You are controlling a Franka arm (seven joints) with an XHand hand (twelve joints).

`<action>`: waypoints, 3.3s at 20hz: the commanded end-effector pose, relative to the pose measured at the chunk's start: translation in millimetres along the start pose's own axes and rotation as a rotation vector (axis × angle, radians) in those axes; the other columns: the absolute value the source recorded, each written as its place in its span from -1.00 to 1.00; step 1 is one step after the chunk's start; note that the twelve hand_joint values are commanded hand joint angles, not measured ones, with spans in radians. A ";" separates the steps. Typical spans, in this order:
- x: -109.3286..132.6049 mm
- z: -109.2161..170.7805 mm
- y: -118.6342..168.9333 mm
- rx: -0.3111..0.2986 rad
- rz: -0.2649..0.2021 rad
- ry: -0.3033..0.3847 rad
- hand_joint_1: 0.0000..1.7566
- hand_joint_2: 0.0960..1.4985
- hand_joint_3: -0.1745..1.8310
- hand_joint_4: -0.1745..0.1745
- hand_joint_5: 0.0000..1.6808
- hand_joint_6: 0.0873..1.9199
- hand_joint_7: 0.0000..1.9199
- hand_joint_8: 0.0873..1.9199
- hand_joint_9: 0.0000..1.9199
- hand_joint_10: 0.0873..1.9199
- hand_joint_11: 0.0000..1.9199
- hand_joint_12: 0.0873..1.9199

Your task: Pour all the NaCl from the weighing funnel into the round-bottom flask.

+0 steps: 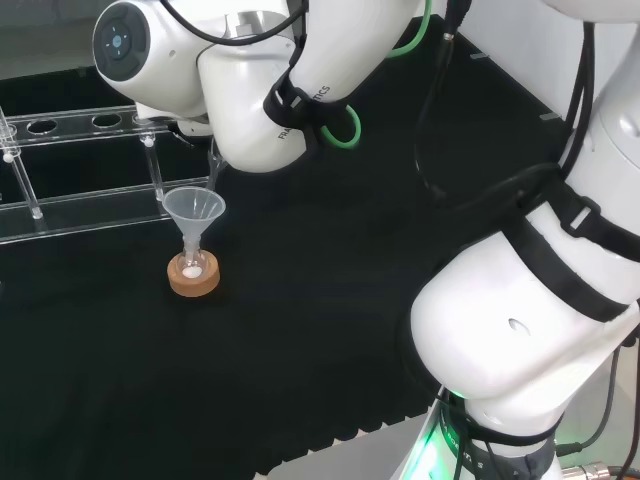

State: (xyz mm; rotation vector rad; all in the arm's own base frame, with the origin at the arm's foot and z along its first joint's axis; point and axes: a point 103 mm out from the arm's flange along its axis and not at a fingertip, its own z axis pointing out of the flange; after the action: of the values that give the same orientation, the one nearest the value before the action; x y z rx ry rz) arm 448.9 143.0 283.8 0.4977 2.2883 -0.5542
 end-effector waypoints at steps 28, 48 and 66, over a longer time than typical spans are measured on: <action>8.8 -9.5 6.2 -0.013 -0.068 -0.093 0.33 -0.43 -0.05 1.00 0.92 -1.00 0.90 -1.00 0.46 -1.00 -0.67 0.44; 17.1 -22.9 31.8 0.074 -0.013 -0.231 0.33 -0.44 -0.03 1.00 0.92 -1.00 0.90 -1.00 0.44 -1.00 -0.70 0.43; -5.7 -30.7 16.6 0.091 0.044 -0.142 0.33 -0.45 -0.03 1.00 0.93 -1.00 0.90 -1.00 0.43 -1.00 -0.71 0.44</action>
State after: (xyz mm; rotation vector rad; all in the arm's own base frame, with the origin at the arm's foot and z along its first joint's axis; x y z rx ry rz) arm 442.3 179.5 292.6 0.4850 2.0987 -0.6557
